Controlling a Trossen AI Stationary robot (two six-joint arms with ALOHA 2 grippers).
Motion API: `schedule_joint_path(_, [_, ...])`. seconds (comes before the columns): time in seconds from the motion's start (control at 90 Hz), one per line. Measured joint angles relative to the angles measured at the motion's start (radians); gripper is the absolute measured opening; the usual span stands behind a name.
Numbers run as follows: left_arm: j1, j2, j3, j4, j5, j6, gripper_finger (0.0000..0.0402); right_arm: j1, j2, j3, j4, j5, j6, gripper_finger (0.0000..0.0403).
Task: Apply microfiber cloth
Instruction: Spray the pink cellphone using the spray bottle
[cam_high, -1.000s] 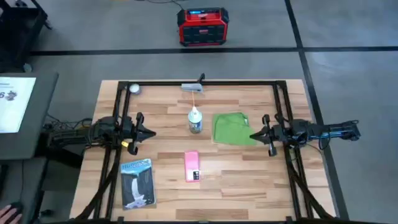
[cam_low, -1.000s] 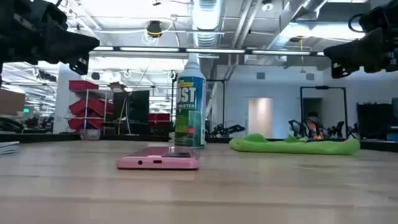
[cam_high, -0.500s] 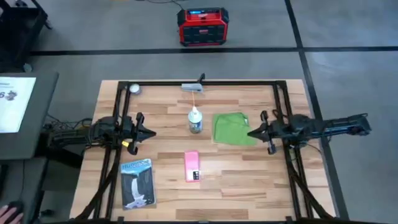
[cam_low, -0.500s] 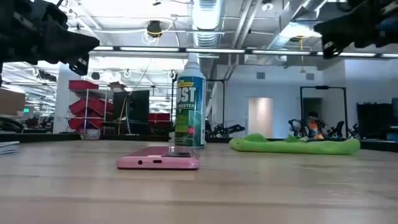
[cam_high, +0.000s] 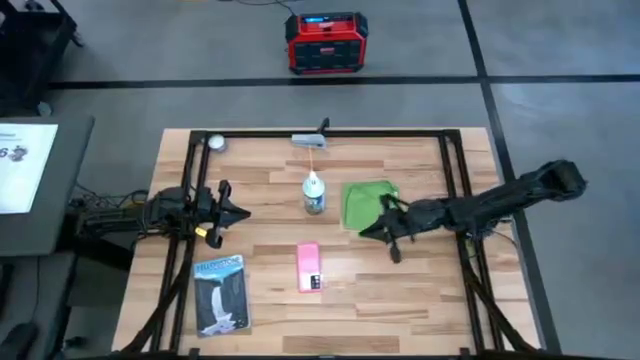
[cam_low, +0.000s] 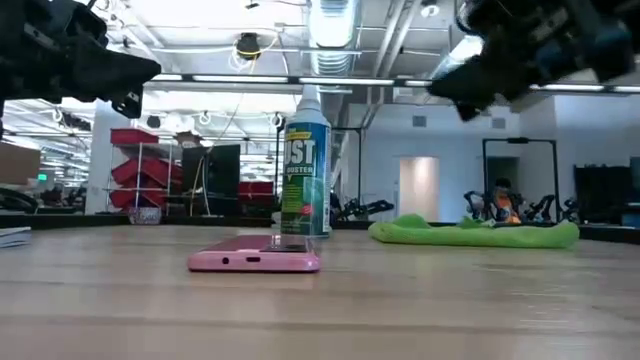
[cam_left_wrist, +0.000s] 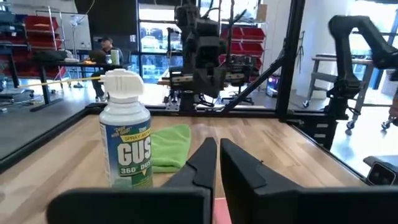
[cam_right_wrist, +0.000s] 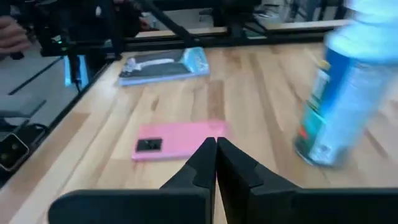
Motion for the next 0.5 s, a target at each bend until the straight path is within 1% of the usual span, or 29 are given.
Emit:
schedule_joint_path(0.178, [0.000,0.000,0.000,0.001,0.000,-0.017,0.0000,0.036,0.194,0.162,-0.003,0.000,-0.080,0.0000])
schedule_joint_path(0.389, [0.000,0.000,0.000,-0.005,-0.005,-0.040,0.0000,0.017,0.393,0.292,-0.008,0.006,-0.060,0.0000])
schedule_joint_path(0.5, [0.000,0.000,0.000,-0.006,-0.006,-0.051,0.0000,0.003,0.478,0.347,-0.013,0.029,-0.059,0.0000])
